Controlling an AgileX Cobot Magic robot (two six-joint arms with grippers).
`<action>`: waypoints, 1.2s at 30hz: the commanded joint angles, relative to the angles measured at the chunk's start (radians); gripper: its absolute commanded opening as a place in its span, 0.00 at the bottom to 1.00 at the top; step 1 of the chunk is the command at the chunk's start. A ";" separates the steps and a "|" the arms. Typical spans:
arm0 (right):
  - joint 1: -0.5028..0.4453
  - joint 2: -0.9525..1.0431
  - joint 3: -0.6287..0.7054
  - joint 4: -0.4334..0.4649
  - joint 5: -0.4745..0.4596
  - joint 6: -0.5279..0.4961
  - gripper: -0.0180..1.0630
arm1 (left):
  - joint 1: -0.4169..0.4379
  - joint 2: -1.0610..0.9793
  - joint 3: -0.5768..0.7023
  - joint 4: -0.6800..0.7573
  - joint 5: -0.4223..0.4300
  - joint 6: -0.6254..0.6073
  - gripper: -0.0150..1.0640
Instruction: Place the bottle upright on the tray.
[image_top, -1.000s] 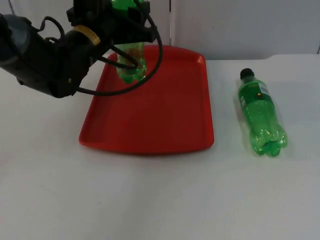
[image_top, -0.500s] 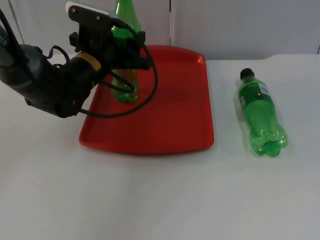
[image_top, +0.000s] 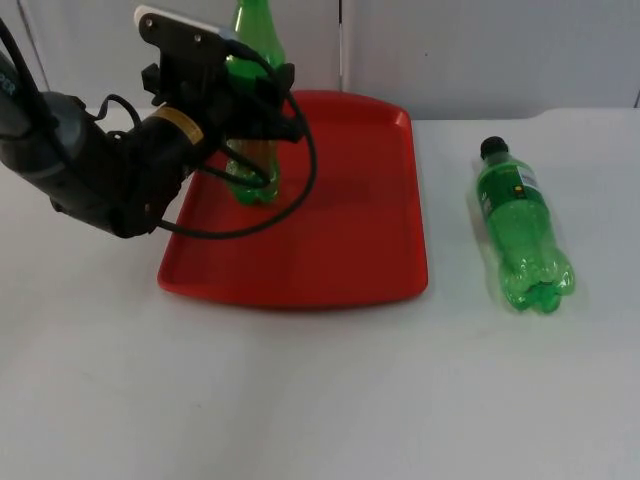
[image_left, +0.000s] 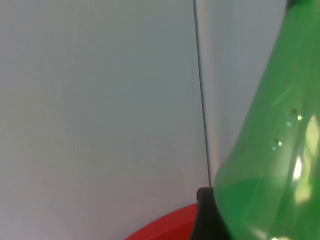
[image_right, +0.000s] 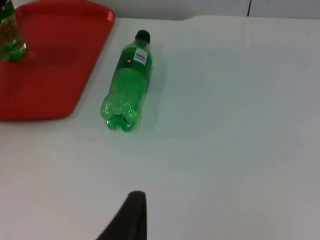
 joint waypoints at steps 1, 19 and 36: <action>-0.004 -0.004 0.006 -0.001 -0.004 0.002 0.99 | 0.002 0.000 -0.003 0.016 -0.007 -0.013 0.22; -0.004 -0.004 0.006 -0.001 -0.004 0.002 0.99 | 0.002 0.000 -0.001 0.061 0.011 -0.017 0.83; -0.004 -0.004 0.006 -0.001 -0.004 0.002 0.99 | 0.002 0.000 0.040 -0.005 0.077 -0.012 0.83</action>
